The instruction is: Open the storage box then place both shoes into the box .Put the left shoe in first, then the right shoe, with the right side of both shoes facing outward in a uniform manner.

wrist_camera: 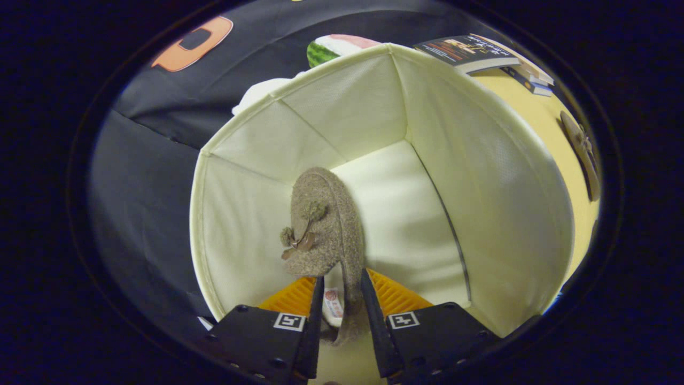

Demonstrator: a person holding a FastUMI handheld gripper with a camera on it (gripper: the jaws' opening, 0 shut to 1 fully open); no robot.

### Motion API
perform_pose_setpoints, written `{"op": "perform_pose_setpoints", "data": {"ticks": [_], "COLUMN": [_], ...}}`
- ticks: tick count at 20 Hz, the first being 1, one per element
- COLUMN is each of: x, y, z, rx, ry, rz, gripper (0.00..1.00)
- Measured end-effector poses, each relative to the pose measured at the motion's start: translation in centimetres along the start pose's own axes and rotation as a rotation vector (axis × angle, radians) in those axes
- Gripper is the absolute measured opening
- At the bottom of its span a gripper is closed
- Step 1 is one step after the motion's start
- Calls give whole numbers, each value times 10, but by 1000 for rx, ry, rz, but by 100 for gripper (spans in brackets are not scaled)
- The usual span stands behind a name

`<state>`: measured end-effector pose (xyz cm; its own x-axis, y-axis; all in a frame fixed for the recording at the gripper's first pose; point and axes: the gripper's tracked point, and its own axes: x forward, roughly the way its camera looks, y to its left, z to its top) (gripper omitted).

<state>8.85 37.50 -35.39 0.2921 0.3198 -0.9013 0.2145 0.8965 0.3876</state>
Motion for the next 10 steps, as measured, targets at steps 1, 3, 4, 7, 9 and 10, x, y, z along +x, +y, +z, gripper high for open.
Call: {"op": "perform_pose_setpoints", "data": {"ticks": [1, 3, 4, 7, 9, 10], "x": [-5, -15, -23, -54, -80, -95], "y": [0, 1, 3, 5, 5, 4], "z": [-1, -1, 3, 11, 18, 25], "rx": [-5, -32, -54, -137, -182, -204], "ry": [-3, -29, -55, -138, -201, -243], "rz": [9, 19, 22, 30, 44, 53], "gripper": [49, 65, 72, 89, 95, 95]}}
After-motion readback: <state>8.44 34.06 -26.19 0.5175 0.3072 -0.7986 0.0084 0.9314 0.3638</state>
